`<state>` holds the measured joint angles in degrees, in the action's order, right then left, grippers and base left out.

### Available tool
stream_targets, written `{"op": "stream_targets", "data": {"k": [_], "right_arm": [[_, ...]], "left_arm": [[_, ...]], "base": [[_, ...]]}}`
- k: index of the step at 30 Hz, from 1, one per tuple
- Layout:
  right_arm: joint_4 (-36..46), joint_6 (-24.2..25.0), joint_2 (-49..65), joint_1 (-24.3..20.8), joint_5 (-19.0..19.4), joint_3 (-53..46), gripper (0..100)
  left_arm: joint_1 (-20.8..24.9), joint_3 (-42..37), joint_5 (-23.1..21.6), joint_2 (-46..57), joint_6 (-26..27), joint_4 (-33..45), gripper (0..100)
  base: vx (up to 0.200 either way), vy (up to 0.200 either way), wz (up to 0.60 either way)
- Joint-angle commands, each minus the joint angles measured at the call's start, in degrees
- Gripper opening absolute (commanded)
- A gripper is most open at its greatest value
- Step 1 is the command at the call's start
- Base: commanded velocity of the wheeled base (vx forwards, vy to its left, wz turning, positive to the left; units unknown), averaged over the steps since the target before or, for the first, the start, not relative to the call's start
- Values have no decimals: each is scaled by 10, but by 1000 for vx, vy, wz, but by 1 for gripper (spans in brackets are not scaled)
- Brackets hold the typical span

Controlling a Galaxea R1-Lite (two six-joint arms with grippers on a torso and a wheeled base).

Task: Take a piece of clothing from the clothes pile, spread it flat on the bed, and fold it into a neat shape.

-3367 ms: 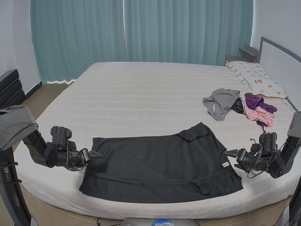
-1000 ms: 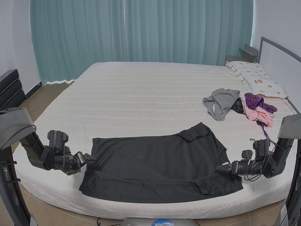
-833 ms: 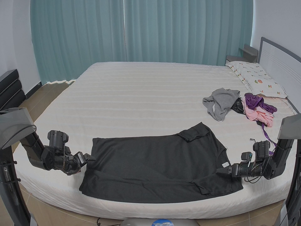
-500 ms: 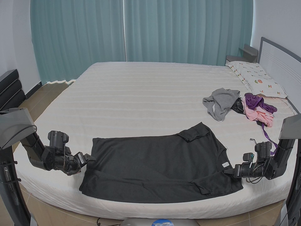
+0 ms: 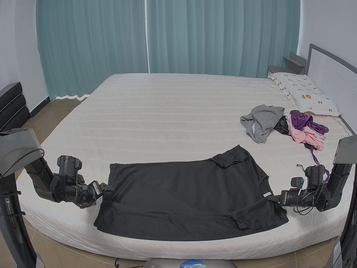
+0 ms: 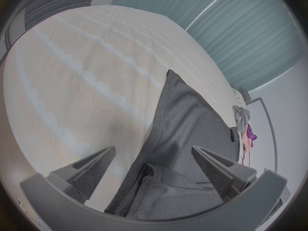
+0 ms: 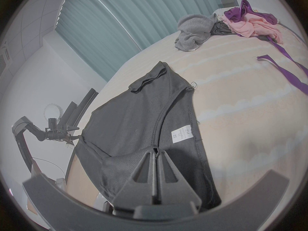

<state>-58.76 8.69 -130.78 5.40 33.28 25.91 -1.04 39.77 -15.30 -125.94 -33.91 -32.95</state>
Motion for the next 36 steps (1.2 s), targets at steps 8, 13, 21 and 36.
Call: {"op": "stream_targets", "data": {"k": [8,13,21,36], "right_arm": [[0,1,0,2,-4,3,100],[-1,5,3,2,-1,4,100],[-36,113,11,3,-8,17,100],[-43,117,9,2,-7,18,100]], "left_arm": [[0,0,0,1,0,0,100],[-3,1,-1,14,-2,1,100],[-3,18,5,19,-36,-1,100],[-2,29,3,18,-62,1,100]], "base": [[0,0,0],[0,0,0],[0,0,0],[120,0,0]]}}
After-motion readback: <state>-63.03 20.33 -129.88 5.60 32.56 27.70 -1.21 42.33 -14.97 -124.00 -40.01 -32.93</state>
